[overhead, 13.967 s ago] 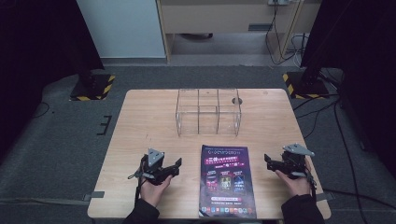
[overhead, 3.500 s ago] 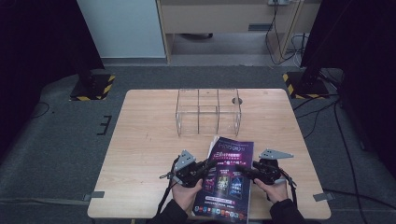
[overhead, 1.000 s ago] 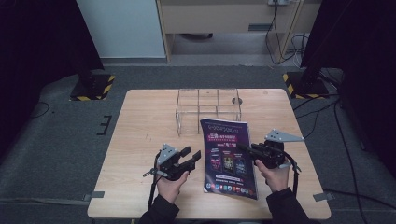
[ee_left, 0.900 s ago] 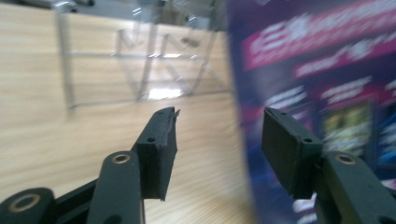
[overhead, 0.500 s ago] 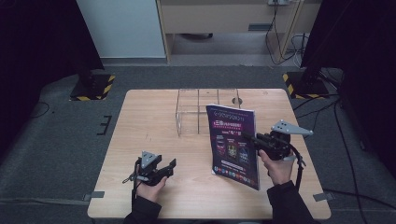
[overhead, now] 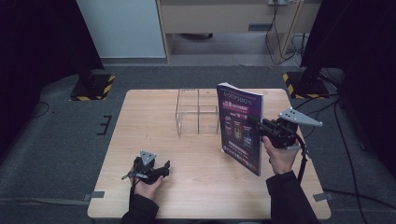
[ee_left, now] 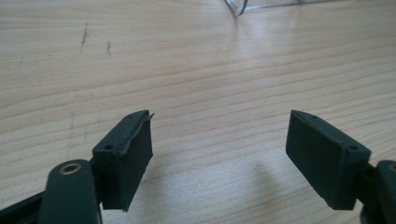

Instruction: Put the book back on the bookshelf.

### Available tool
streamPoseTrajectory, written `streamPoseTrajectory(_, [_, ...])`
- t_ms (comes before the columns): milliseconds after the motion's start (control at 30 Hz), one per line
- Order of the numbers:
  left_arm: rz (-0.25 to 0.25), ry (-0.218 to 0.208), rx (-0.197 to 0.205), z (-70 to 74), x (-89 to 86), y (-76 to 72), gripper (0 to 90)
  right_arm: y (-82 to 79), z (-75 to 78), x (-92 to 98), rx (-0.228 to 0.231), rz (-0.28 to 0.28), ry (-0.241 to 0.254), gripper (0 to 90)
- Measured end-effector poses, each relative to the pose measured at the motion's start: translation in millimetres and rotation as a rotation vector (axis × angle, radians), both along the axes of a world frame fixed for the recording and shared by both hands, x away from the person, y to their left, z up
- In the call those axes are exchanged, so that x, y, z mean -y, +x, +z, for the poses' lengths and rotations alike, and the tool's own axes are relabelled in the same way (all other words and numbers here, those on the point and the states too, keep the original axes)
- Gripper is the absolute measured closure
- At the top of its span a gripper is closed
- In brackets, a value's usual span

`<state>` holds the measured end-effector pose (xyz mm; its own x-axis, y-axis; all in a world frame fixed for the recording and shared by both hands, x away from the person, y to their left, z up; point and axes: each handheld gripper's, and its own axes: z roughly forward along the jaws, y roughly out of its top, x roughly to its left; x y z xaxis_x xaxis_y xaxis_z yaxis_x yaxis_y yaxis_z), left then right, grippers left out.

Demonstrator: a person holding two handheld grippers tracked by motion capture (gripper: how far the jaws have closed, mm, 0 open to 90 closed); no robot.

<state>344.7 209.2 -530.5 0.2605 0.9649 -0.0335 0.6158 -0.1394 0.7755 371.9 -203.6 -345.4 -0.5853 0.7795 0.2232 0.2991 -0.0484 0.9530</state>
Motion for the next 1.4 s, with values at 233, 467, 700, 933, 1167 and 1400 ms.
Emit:
streamPoseTrajectory(233, [0.015,0.015,-0.019,-2.8,-2.8,3.4,19.0,5.0,9.8,-1.4,0.034,-0.041,0.005,82.9])
streamPoseTrajectory(467, [0.016,0.058,-0.050,-4.1,0.1,5.1,18.0,17.4,15.3,-5.2,0.057,-0.077,0.008,82.9])
streamPoseTrajectory(700, [0.025,0.058,-0.062,-4.9,0.4,6.3,16.3,33.8,12.6,-10.2,0.066,-0.118,0.004,82.9])
streamPoseTrajectory(933, [0.033,0.061,-0.068,-5.0,0.2,6.8,13.5,50.7,7.1,-17.0,0.085,-0.159,0.005,82.9])
streamPoseTrajectory(1167, [0.029,0.062,-0.068,-5.1,0.3,7.0,12.8,64.3,-2.1,-23.8,0.082,-0.203,-0.008,82.9])
streamPoseTrajectory(1400, [0.027,0.061,-0.070,-5.1,0.4,7.0,12.3,75.7,-13.2,-31.9,0.081,-0.232,-0.023,82.9])
